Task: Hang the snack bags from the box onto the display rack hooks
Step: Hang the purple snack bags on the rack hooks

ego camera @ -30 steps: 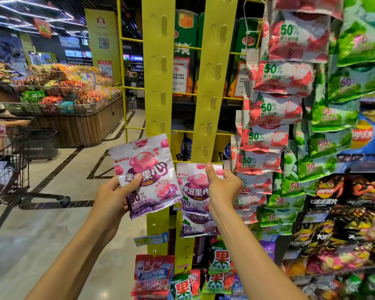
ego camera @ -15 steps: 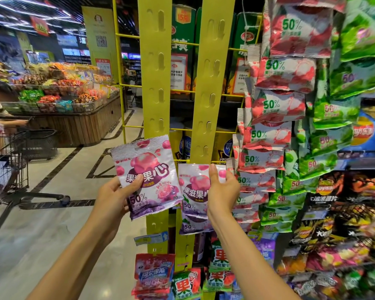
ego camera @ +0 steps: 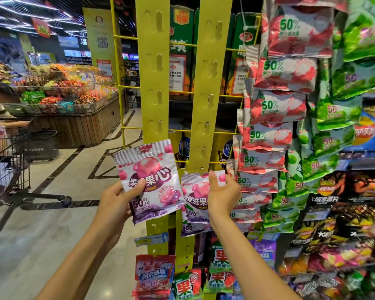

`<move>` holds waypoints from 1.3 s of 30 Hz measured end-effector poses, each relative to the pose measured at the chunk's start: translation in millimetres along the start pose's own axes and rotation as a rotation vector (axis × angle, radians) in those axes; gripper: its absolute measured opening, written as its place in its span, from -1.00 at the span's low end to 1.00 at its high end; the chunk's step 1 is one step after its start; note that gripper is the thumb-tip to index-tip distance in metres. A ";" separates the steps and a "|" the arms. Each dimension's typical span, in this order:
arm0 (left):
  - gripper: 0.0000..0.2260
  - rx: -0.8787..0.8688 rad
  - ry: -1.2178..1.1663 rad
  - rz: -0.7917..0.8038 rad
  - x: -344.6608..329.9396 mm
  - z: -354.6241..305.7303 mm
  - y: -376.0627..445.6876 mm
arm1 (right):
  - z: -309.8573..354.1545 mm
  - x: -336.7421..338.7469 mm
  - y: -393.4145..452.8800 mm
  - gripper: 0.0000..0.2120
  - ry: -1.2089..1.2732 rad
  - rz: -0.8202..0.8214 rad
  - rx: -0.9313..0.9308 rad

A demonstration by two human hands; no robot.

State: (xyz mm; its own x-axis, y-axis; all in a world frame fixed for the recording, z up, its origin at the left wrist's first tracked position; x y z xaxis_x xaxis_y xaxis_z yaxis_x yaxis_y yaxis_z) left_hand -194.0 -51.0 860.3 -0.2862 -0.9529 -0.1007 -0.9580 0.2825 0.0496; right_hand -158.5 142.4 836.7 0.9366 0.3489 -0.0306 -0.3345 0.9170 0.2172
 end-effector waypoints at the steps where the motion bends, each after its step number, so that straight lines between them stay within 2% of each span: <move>1: -0.90 0.004 -0.006 0.000 -0.6 0.0 1.2 | -0.2 0.6 -0.7 -0.67 0.003 0.007 -0.003; 3: -0.90 0.014 -0.033 -0.003 -2.8 -0.5 3.7 | -4.8 1.8 -3.7 -0.70 0.007 0.023 -0.013; 5: -0.87 0.028 -0.070 -0.019 -8.1 -2.7 5.5 | -9.7 3.0 -7.3 -0.66 -0.004 0.037 -0.032; 9: -0.70 0.075 -0.103 0.016 -25.2 -14.6 7.0 | -7.8 7.0 -14.7 -0.71 -0.039 0.093 -0.017; 12: -0.56 0.102 -0.080 0.039 -36.7 -23.1 6.1 | -2.6 13.5 -26.0 -0.67 -0.033 0.174 0.068; 17: -0.61 0.137 -0.067 0.062 -46.1 -34.4 5.3 | 38.2 38.0 -37.5 -0.63 -0.083 0.284 0.399; 21: -0.62 0.172 -0.076 0.124 -56.7 -44.8 9.7 | 93.1 58.2 -2.6 -0.66 -0.135 0.261 0.752; 22: -0.55 0.161 -0.046 0.127 -61.3 -45.5 10.7 | 106.4 61.1 7.5 -0.67 -0.146 0.273 0.806; 25: -0.16 0.098 0.010 0.051 -75.3 -39.8 16.4 | 144.8 63.7 29.5 -0.67 -0.177 0.296 0.967; 26: -0.09 0.087 0.017 0.030 -79.2 -35.4 20.6 | 156.3 62.1 33.8 -0.66 -0.198 0.298 1.025; 27: -0.10 0.076 0.023 0.005 -83.8 -31.4 23.3 | 166.5 59.1 37.3 -0.65 -0.221 0.303 1.086; 30: -0.40 0.036 0.071 -0.056 -96.7 -26.9 24.2 | 189.5 43.1 45.8 -0.60 -0.354 0.297 1.371; 33: -0.53 -0.015 0.109 -0.097 -109.9 -20.6 27.8 | 198.4 24.5 60.1 -0.59 -0.590 0.289 1.632; 36: -0.55 0.000 0.184 -0.190 -119.0 -16.5 30.6 | 194.6 12.3 79.7 -0.63 -0.786 0.296 1.755; 39: -0.53 -0.009 0.331 -0.232 -123.6 -12.0 32.3 | 189.0 10.5 89.6 -0.59 -0.885 0.313 1.792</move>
State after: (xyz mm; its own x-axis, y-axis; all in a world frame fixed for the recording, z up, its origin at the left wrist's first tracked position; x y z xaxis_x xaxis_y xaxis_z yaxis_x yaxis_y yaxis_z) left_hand -189.4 74.7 886.3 -0.0392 -0.9758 0.2152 -0.9959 0.0558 0.0717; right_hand -159.0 191.7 1040.2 0.8482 -0.2558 0.4639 -0.5247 -0.5269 0.6687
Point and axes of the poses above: each hand's wrist, its own y-axis towards the middle knuckle, its own x-axis out of the back of the hand, z = x × y, the point moved 1 cm from there along y, towards the middle knuckle, and after that the axes turned 4 degrees about y, right-handed, at the moved point
